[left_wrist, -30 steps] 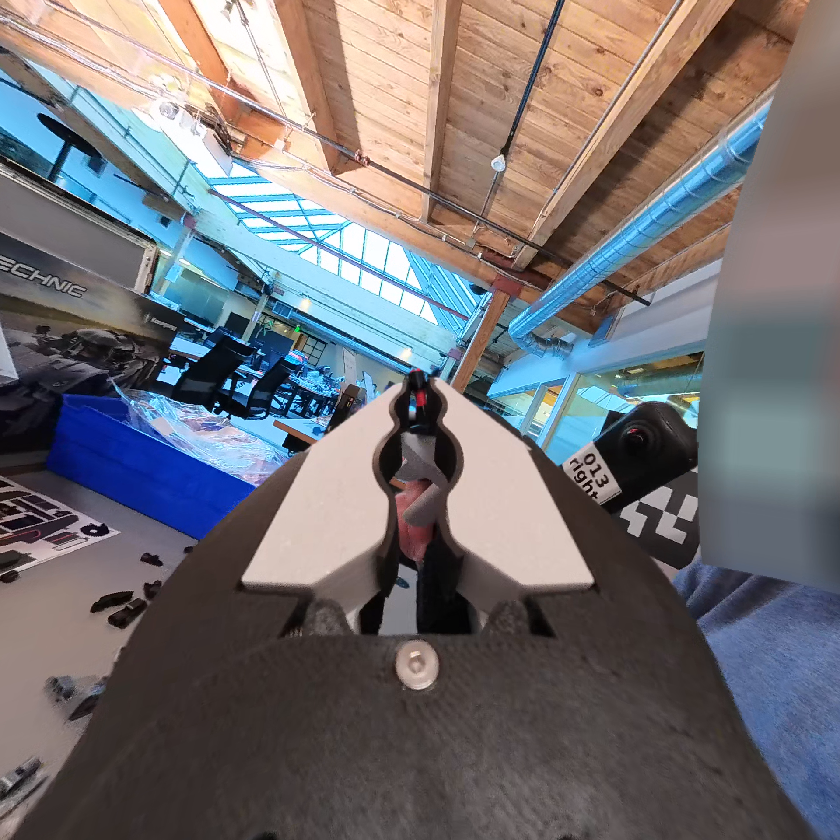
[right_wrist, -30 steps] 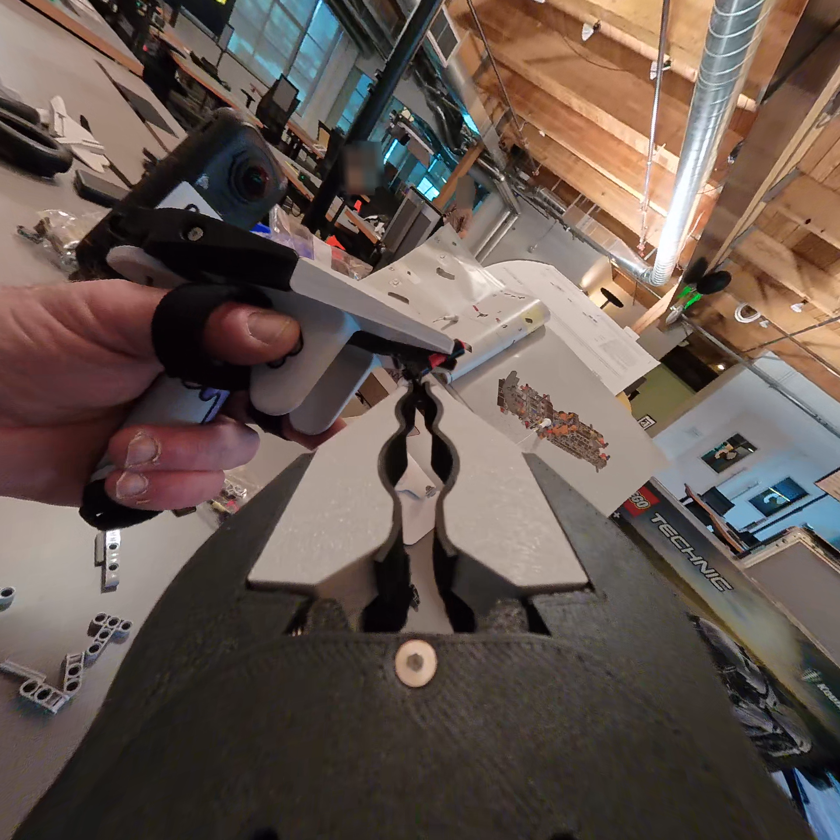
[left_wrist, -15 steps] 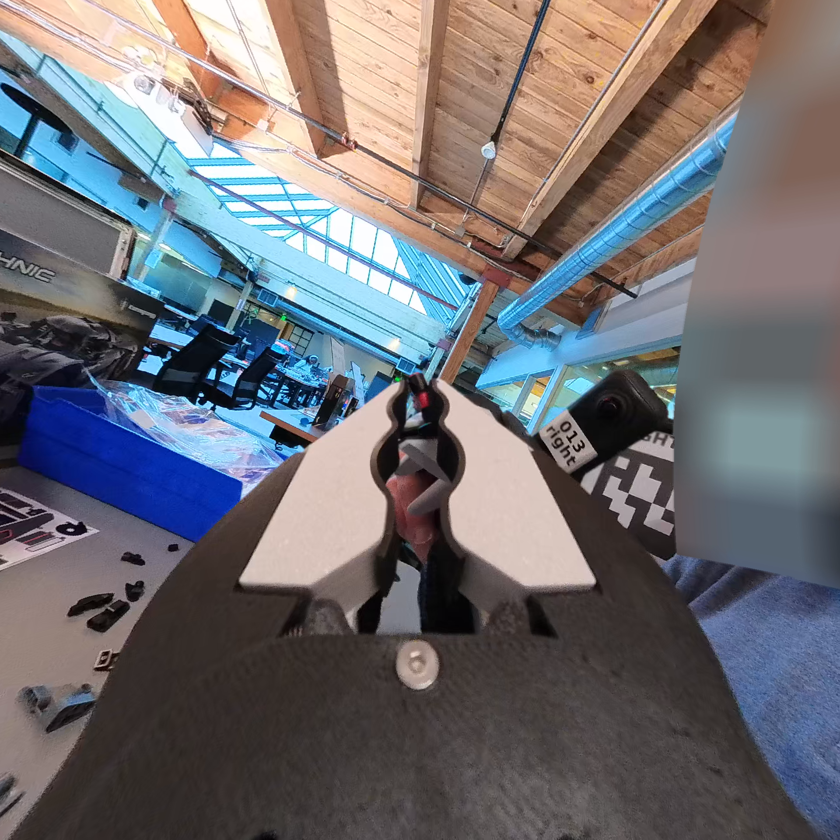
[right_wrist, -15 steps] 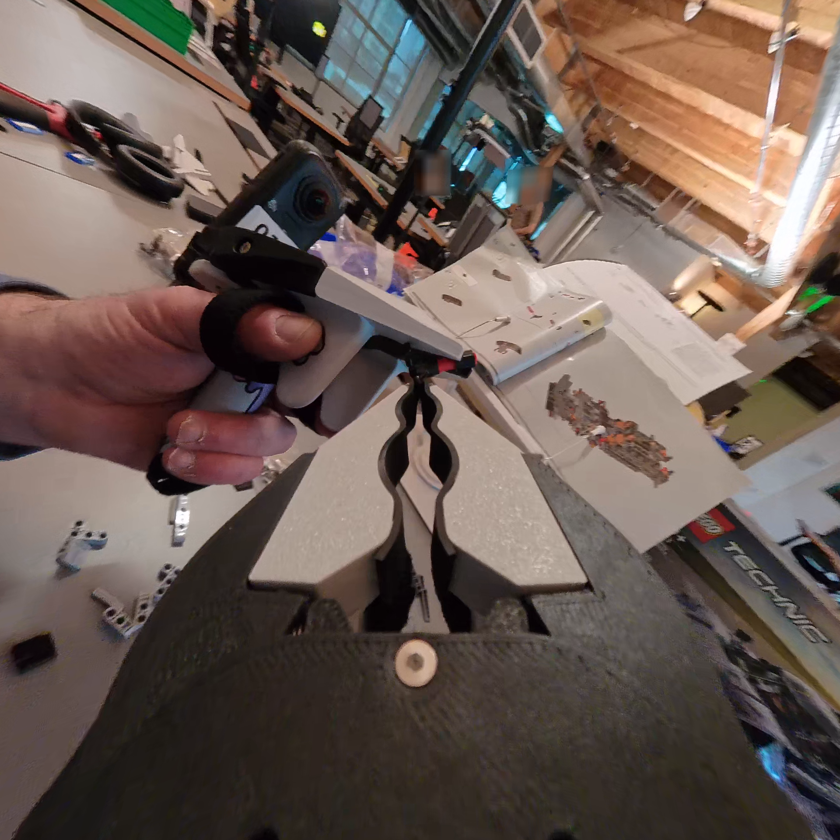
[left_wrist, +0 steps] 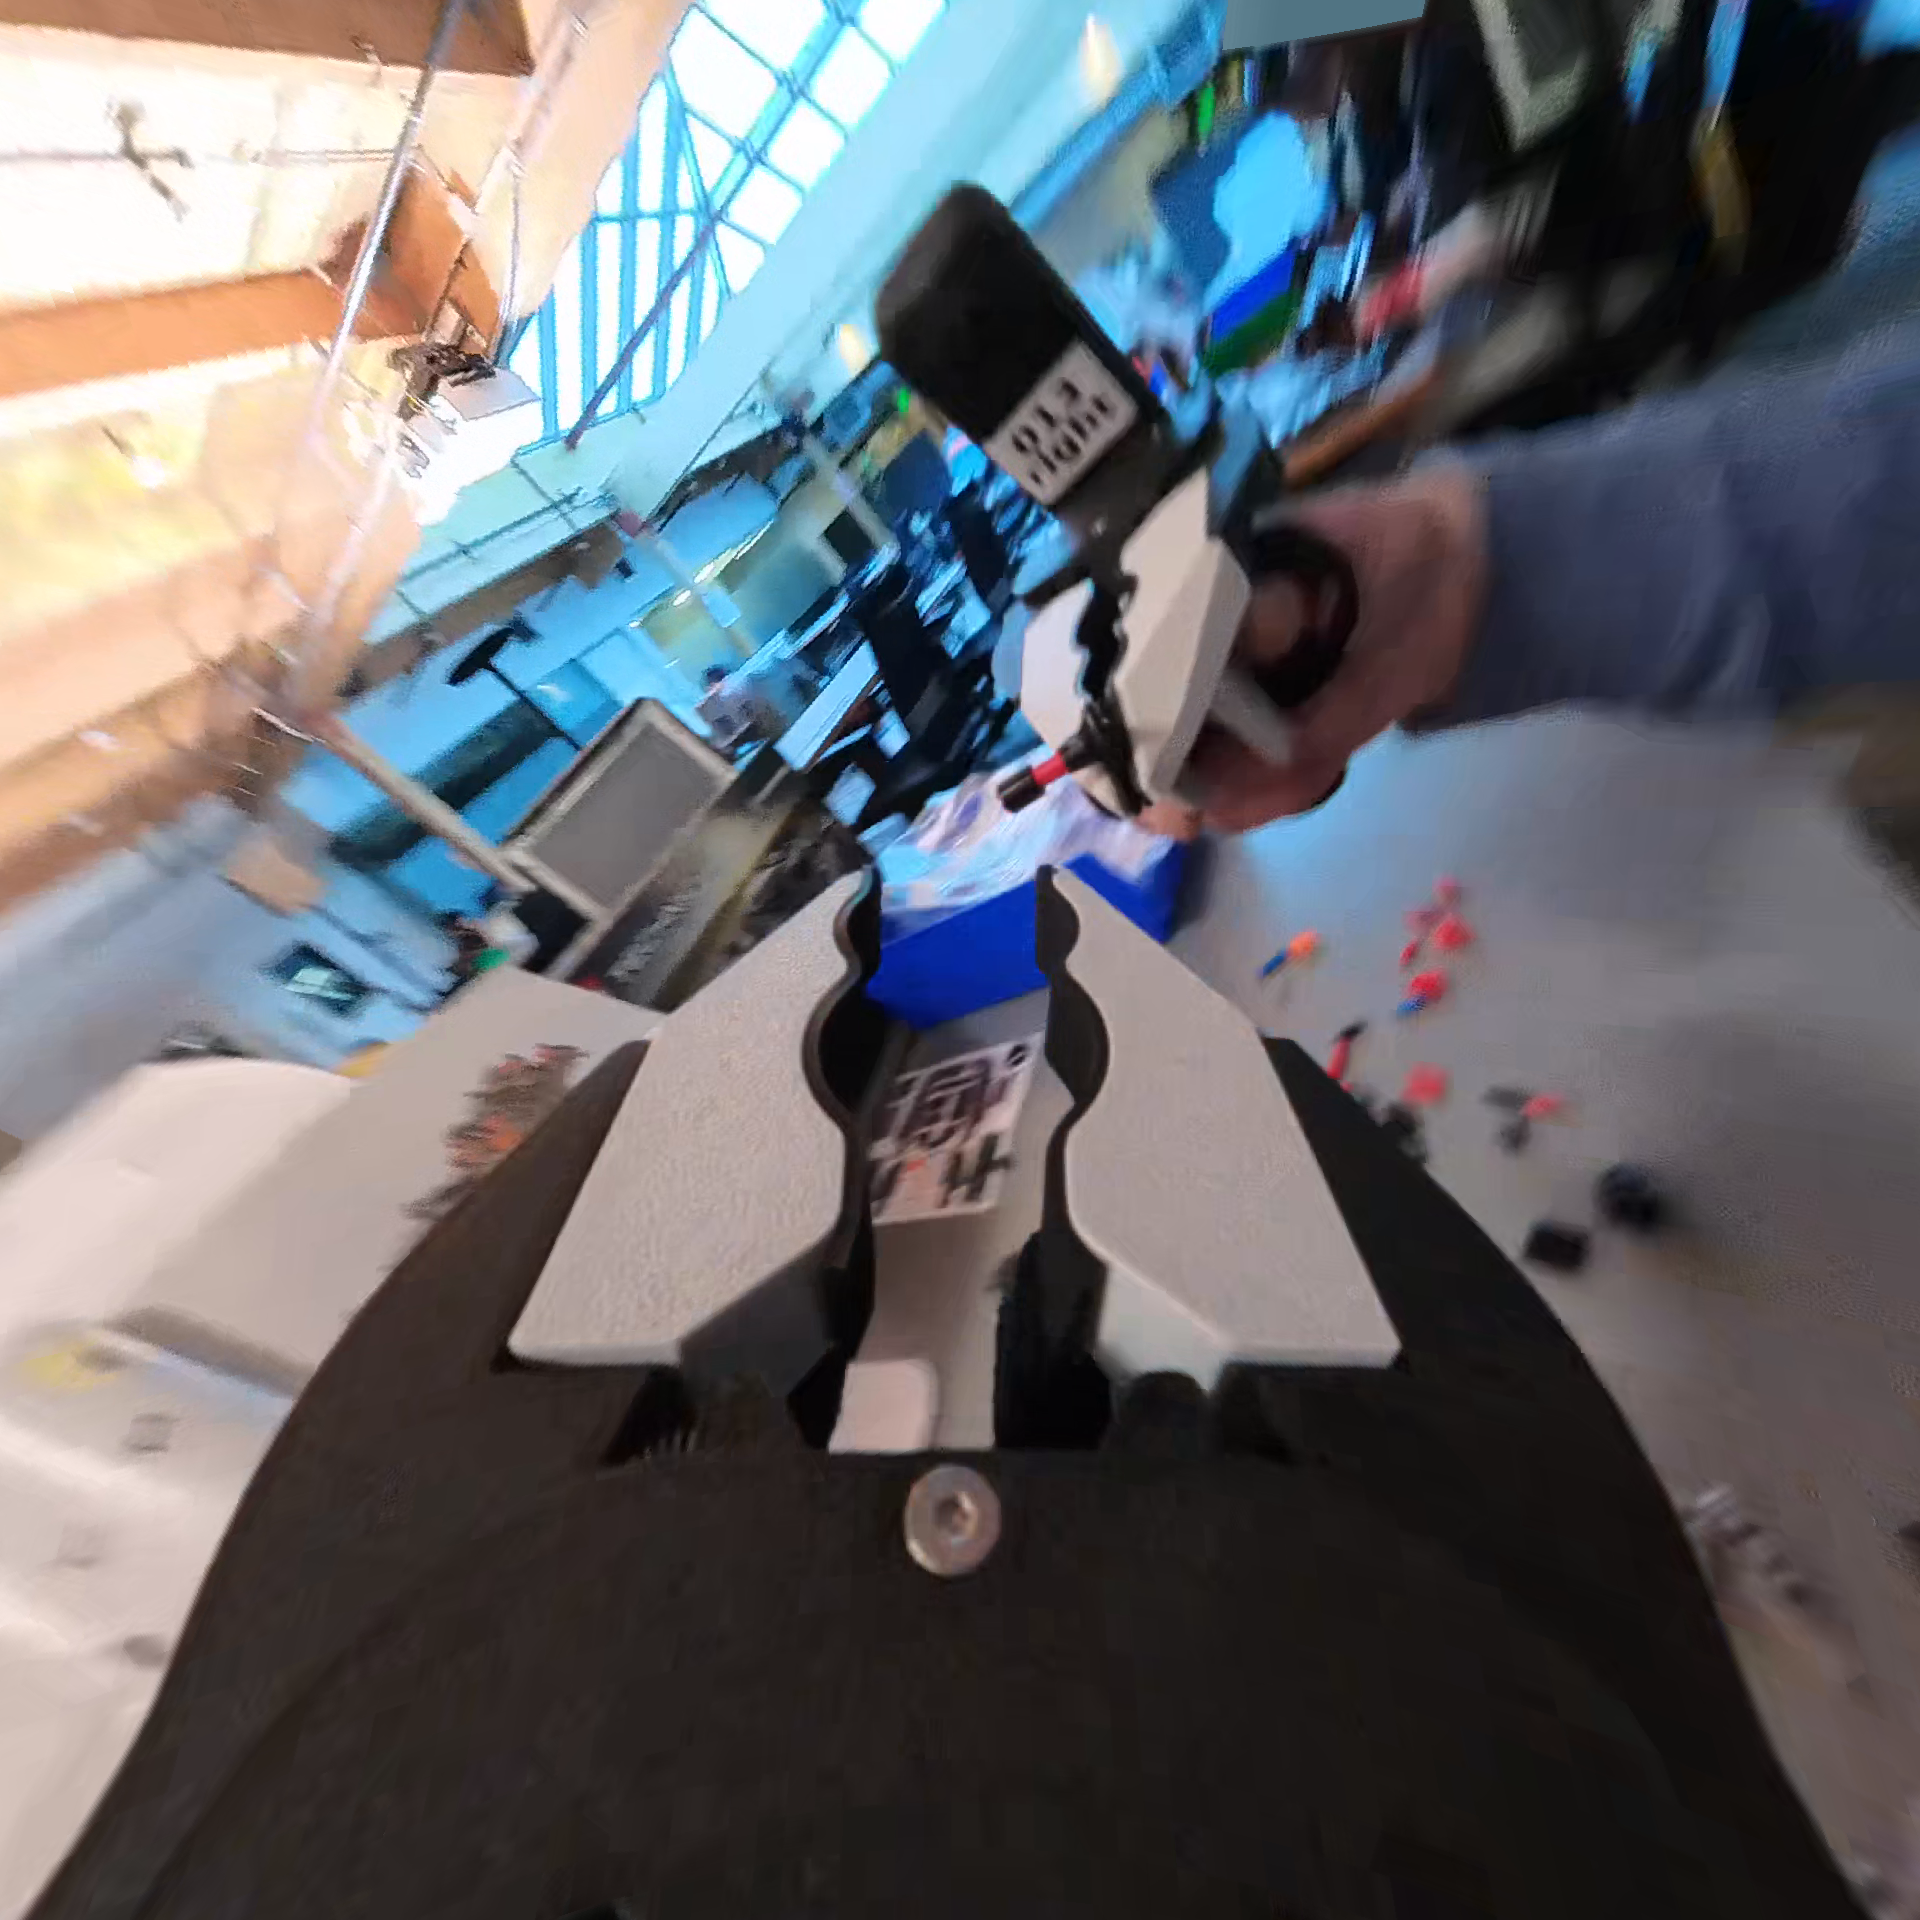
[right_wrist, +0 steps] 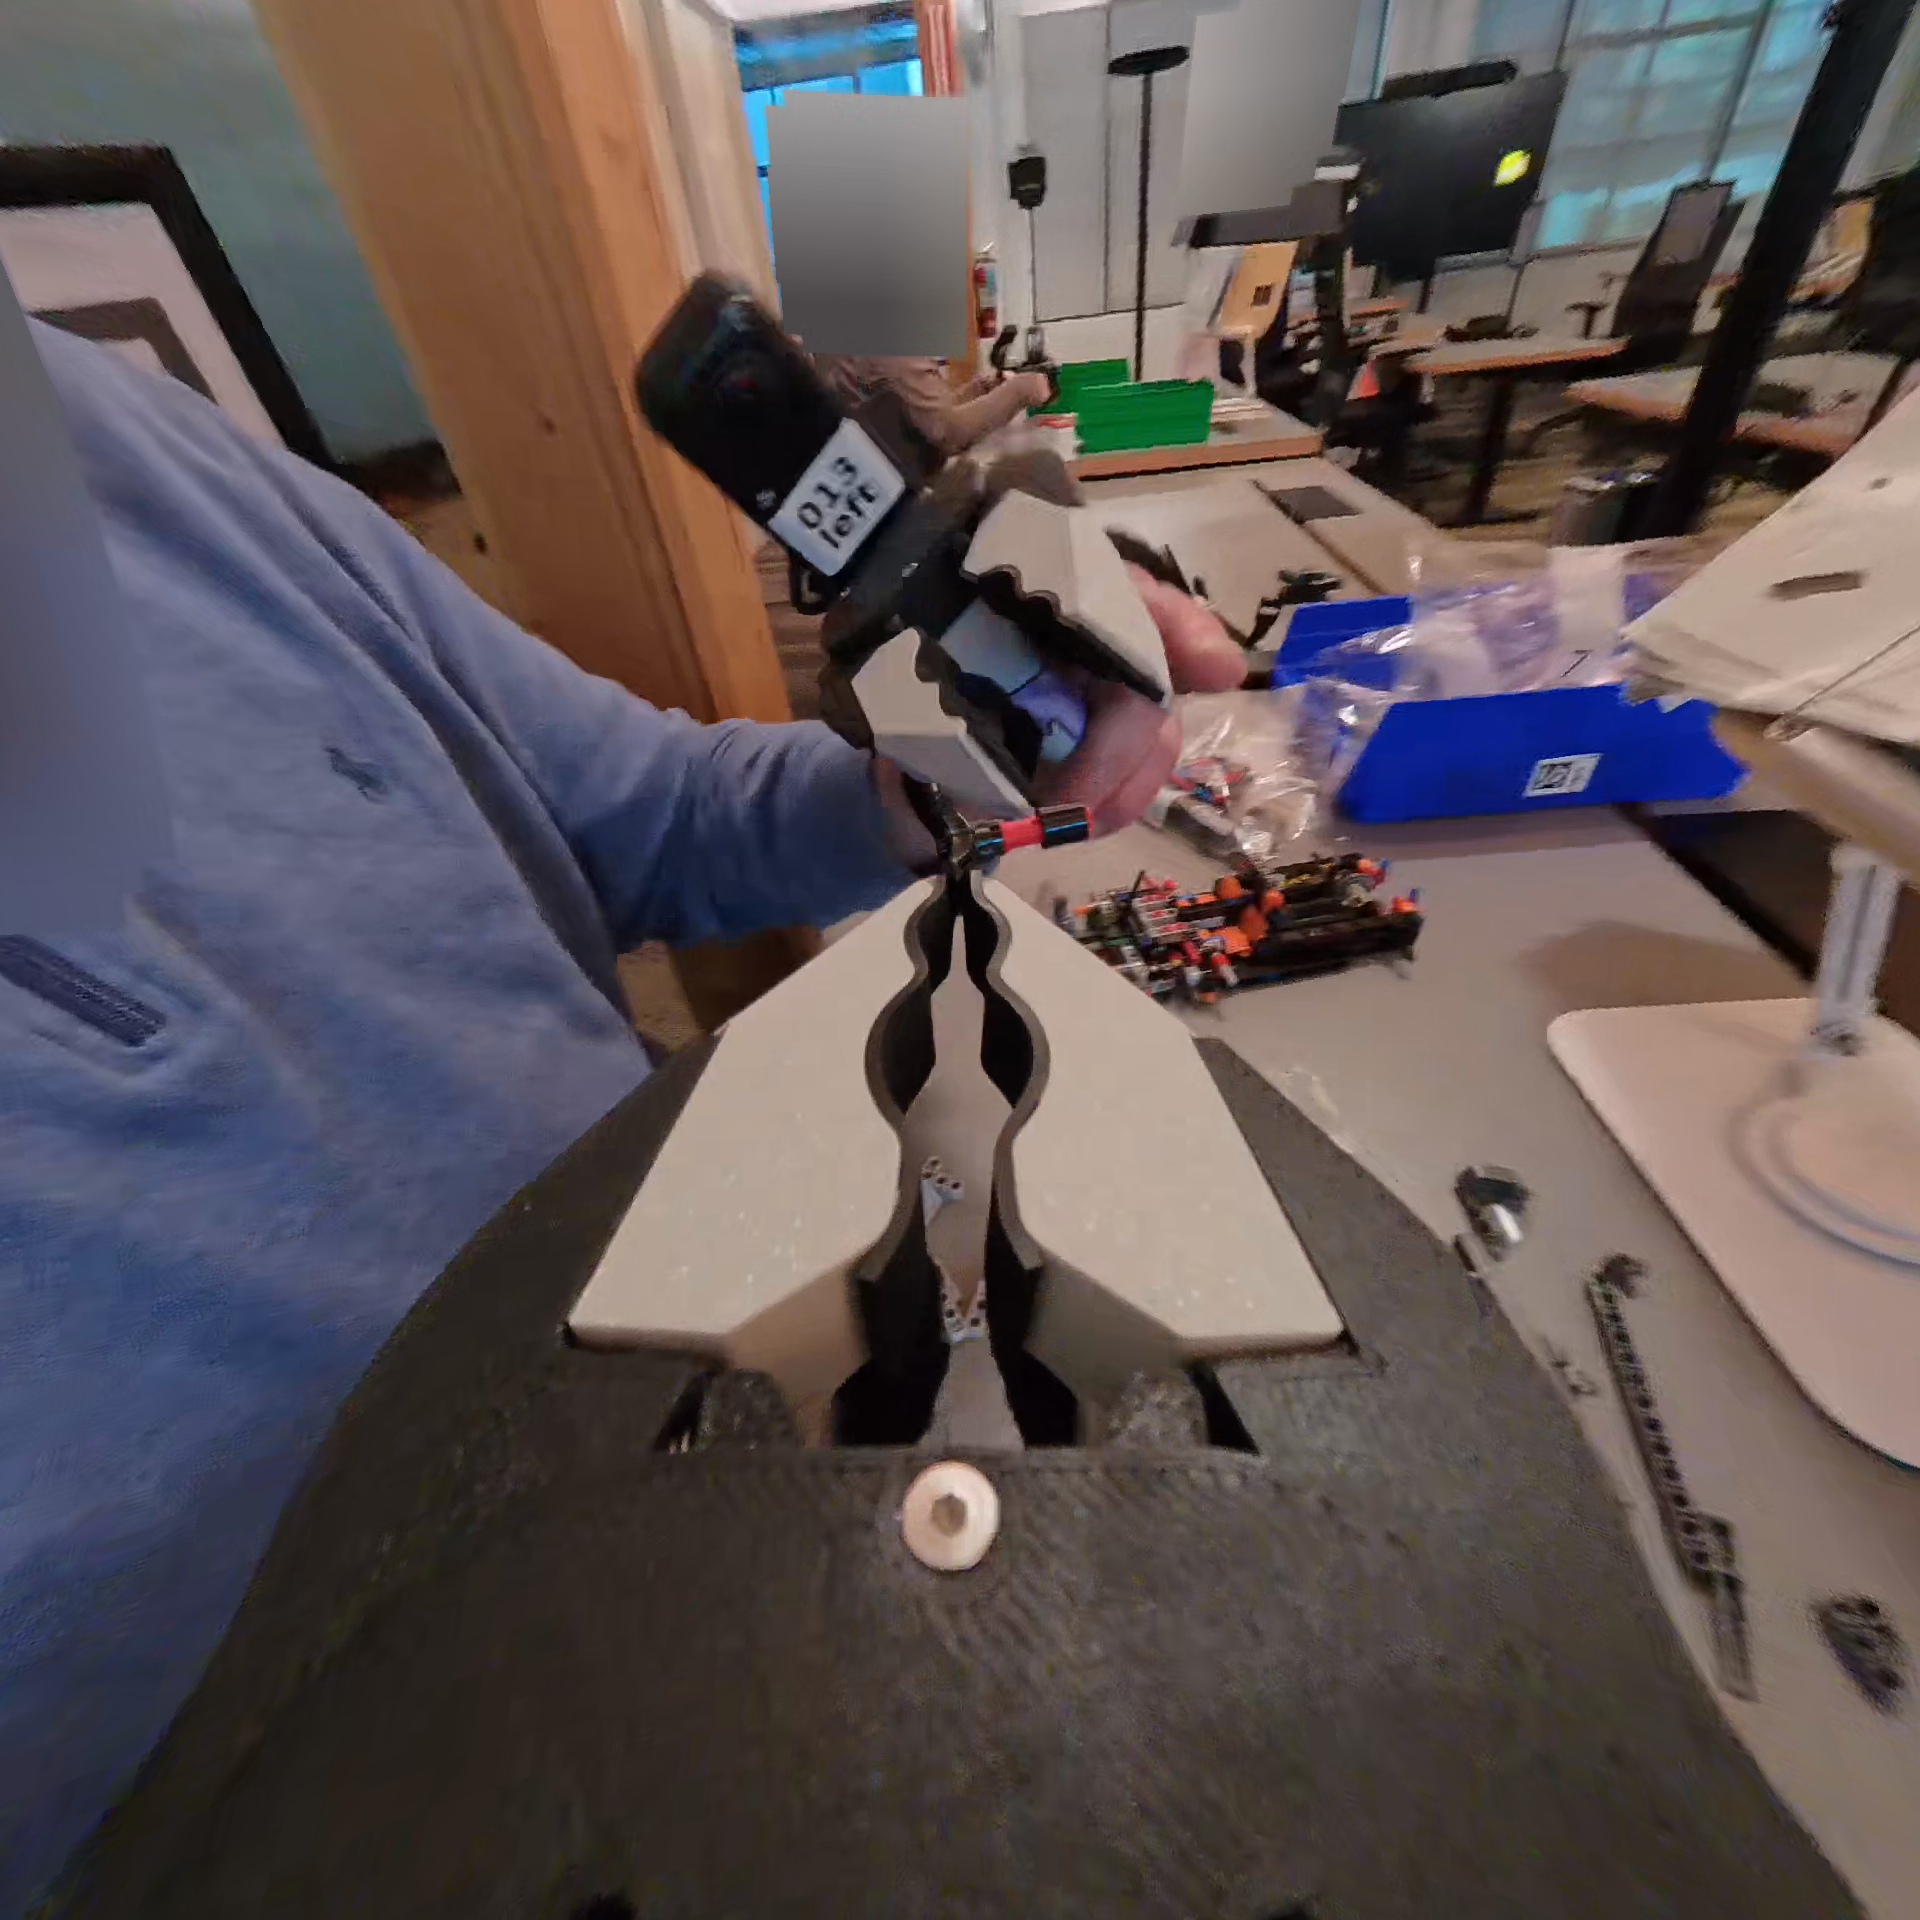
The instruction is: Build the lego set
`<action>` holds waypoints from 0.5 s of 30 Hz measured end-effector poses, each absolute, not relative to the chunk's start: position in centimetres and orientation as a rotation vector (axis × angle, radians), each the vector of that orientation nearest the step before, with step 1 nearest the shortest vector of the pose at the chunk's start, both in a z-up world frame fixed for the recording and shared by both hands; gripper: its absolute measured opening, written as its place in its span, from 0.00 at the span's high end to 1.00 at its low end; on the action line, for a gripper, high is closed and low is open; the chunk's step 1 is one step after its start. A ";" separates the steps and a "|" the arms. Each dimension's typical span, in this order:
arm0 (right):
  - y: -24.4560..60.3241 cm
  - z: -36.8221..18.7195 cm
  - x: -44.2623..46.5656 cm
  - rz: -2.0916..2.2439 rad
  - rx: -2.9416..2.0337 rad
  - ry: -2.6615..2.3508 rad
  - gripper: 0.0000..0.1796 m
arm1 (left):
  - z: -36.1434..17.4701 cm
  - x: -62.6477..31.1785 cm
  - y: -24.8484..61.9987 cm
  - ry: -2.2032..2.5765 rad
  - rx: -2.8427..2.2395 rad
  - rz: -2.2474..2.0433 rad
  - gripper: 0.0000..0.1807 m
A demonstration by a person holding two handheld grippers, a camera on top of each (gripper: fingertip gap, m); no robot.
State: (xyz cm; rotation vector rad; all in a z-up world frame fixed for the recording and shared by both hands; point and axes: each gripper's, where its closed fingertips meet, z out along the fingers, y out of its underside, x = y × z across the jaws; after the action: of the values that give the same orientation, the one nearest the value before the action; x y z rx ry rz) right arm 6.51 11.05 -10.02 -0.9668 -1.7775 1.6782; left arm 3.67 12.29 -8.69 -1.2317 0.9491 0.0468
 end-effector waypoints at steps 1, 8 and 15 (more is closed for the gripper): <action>10.8 -10.3 6.5 1.699 -0.981 -1.795 1.00 | -8.8 3.9 12.3 1.002 -1.219 0.150 0.85; 9.6 -11.3 6.4 1.859 -1.014 -1.845 1.00 | -10.2 5.4 12.4 1.222 -1.148 0.466 0.91; 9.1 -11.5 6.7 1.929 -1.017 -1.873 1.00 | -11.1 6.0 12.0 1.287 -1.127 0.534 0.97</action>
State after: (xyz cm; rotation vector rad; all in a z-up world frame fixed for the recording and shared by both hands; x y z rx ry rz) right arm 6.73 9.07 -11.47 -1.0172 -1.8729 1.9289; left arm 5.98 12.01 -11.08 -1.1273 1.2872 0.5337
